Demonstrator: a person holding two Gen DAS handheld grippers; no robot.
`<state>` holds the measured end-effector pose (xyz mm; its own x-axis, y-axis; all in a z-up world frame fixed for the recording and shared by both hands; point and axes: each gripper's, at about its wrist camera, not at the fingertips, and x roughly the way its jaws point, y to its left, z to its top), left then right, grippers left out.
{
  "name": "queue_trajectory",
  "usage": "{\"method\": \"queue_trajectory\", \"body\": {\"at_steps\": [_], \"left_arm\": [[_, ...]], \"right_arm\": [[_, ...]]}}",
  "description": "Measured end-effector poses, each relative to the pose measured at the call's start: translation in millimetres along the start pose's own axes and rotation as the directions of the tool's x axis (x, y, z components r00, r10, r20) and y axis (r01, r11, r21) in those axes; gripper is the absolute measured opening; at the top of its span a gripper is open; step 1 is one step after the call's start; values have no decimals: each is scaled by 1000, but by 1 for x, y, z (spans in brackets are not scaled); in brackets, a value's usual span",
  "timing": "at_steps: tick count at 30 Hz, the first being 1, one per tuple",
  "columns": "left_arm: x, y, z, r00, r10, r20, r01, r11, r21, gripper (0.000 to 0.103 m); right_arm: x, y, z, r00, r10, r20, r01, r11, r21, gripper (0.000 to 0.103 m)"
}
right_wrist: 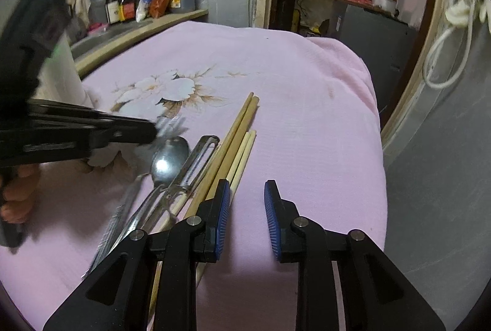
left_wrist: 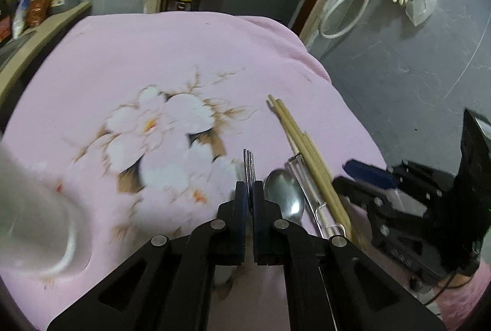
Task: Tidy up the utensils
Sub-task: 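Grasp a wooden chopstick with the right tool and lift it, then carry the fork and chopstick with both tools toward the white holder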
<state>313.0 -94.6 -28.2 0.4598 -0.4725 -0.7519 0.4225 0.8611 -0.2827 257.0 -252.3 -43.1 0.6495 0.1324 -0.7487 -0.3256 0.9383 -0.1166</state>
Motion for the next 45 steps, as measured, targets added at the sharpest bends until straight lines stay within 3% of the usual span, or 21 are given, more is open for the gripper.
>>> {"method": "queue_trajectory", "body": {"at_steps": [2,8,14,18,24,28,30,33,35,36,40,42,45], "left_arm": [[-4,0,-5,1000,8,16,-8,1000,5,2],[-5,8,-9,999,-31,18,32,999,-32,2],[-14,9,-11,998,-35,45,36,999,-20,1],[-31,-1,-13,992,-4,124,1,1000,24,1],[-54,-20,-22,969,35,246,-57,995,81,1],[-70,-26,-31,943,52,328,-85,993,86,0],[-78,-26,-34,928,58,368,-96,992,86,0],[-90,-29,-37,896,75,439,-124,989,85,0],[-99,-33,-40,866,92,491,-153,984,87,0],[-102,-34,-42,855,97,510,-163,983,86,0],[-115,-38,-48,806,122,579,-208,975,83,0],[-124,-39,-52,781,132,611,-230,970,84,0],[-136,-39,-52,755,143,640,-252,964,83,0]], "right_arm": [[5,4,4,999,-43,0,43,999,-31,20],[17,7,8,997,-53,-63,47,995,-92,19],[25,-13,21,992,46,-116,-39,997,60,20],[14,-8,16,998,26,-57,-21,996,85,3],[-3,-13,2,998,37,43,-44,983,178,3],[-32,-9,-2,983,-18,184,-16,984,179,3],[-48,-1,-6,962,-47,267,2,986,167,3],[-69,16,-12,913,-120,389,72,988,135,3],[-82,28,-15,869,-168,466,128,985,117,3],[-90,35,-17,835,-197,514,162,980,112,3],[-103,52,-14,749,-250,613,230,967,112,3],[-106,59,-13,715,-260,649,252,962,108,3],[-110,68,-8,673,-259,692,255,961,111,3]]}}
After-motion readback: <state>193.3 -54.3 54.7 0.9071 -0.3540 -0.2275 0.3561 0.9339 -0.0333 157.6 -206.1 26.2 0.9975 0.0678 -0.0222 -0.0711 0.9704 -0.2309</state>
